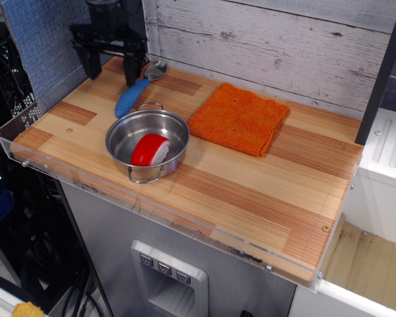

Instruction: Move the spoon to the other side of the orange square.

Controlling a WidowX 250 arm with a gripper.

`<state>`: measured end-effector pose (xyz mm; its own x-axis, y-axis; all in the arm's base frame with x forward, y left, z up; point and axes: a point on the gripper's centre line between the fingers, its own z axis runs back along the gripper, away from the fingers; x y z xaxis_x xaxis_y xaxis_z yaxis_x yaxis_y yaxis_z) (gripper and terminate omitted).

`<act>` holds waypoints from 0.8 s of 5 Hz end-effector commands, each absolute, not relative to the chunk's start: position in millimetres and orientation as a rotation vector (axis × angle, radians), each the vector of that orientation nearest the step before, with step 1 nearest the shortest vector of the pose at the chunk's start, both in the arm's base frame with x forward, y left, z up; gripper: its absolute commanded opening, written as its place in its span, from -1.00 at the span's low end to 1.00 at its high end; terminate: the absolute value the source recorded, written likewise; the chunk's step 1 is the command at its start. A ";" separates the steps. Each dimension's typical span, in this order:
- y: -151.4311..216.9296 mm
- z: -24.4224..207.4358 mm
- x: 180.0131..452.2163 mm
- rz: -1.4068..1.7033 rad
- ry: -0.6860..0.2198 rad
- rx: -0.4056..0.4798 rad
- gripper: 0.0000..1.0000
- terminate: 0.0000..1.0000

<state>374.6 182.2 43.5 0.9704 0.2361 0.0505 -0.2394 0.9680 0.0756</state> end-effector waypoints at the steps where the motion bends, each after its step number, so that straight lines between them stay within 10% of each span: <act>1: 189.9 46.3 391.9 0.255 -0.064 0.112 1.00 -1.00; 4: 177.0 34.7 394.2 0.249 -0.058 0.106 1.00 -1.00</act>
